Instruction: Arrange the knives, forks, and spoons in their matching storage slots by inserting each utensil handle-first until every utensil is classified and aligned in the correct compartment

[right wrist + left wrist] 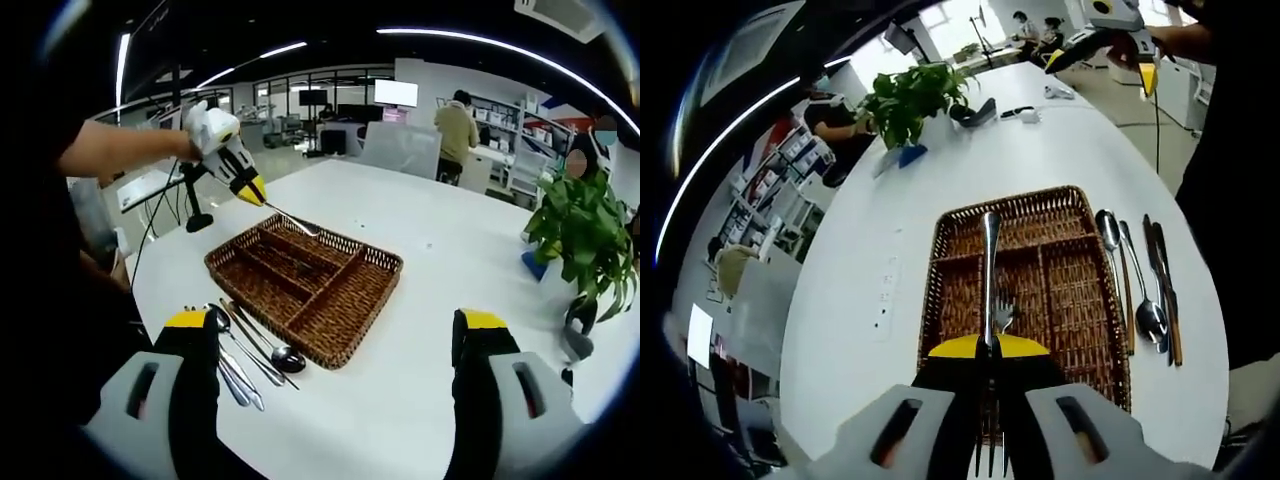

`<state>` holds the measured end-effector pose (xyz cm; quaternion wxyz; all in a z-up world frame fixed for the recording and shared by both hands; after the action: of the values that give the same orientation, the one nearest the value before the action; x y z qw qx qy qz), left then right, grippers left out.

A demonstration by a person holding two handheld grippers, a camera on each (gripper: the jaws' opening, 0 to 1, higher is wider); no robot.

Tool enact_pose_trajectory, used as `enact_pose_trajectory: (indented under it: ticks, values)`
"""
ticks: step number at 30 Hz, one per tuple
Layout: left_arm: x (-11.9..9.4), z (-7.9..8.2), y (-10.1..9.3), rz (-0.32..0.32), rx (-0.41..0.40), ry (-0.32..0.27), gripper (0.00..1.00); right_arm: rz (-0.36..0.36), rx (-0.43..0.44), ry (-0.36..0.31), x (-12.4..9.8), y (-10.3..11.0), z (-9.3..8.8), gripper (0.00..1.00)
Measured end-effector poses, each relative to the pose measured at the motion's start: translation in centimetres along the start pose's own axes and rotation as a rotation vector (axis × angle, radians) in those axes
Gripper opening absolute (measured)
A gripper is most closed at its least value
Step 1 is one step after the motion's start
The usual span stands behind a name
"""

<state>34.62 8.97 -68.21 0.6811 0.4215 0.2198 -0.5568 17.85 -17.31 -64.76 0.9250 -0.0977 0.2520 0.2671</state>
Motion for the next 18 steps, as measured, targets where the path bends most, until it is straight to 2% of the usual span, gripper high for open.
enact_pose_trajectory:
  ticks: [8, 18]
  values:
    - [-0.1, 0.1, 0.7, 0.006, -0.002, -0.008, 0.02, -0.004, 0.006, 0.000, 0.2, -0.1, -0.1, 1.00]
    - [1.1, -0.3, 0.0, -0.011, -0.009, -0.007, 0.02, -0.011, 0.014, -0.002, 0.3, -0.2, -0.3, 1.00]
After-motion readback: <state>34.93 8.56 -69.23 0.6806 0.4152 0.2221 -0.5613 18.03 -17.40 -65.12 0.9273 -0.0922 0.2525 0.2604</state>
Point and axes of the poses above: the point that each gripper's makers call its tool centre point, and the gripper's own axes: x roughly forward along the fingers, y roughly to its left, z roughly out of its top, the point moved 3 cm from there along -x, roughly backward along the fingers, and after that the axes turned 1 degree about y, right-handed, at the moved point
